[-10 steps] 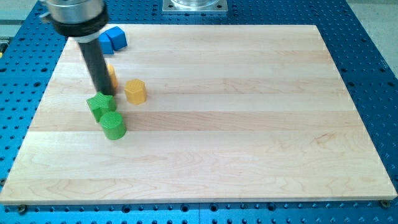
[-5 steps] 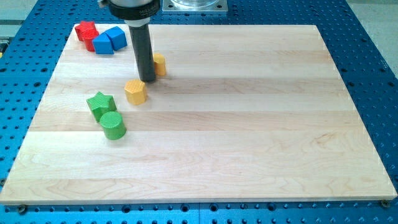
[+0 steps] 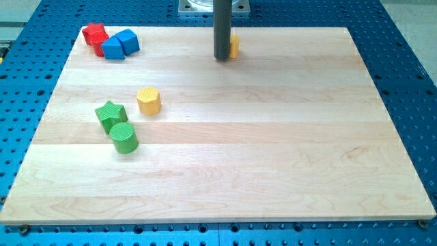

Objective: Push the yellow heart to the top center of the board

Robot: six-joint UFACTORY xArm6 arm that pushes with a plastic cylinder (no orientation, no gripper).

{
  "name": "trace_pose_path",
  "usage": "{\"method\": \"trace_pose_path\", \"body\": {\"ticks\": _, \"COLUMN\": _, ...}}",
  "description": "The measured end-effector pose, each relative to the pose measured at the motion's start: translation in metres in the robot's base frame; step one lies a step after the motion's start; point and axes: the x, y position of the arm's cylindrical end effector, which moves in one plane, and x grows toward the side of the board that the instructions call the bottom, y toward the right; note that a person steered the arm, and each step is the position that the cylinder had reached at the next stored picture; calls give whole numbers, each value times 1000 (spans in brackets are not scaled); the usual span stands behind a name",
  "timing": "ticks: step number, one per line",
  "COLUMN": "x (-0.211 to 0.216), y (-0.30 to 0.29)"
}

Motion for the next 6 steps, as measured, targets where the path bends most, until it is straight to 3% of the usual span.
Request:
{"method": "trace_pose_path", "body": {"ticks": 1, "x": 20, "y": 9}}
{"method": "trace_pose_path", "body": {"ticks": 2, "x": -14, "y": 21}}
{"method": "trace_pose_path", "body": {"ticks": 3, "x": -10, "y": 21}}
{"method": "trace_pose_path", "body": {"ticks": 5, "x": 159, "y": -59}}
{"method": "trace_pose_path", "body": {"ticks": 6, "x": 165, "y": -123}}
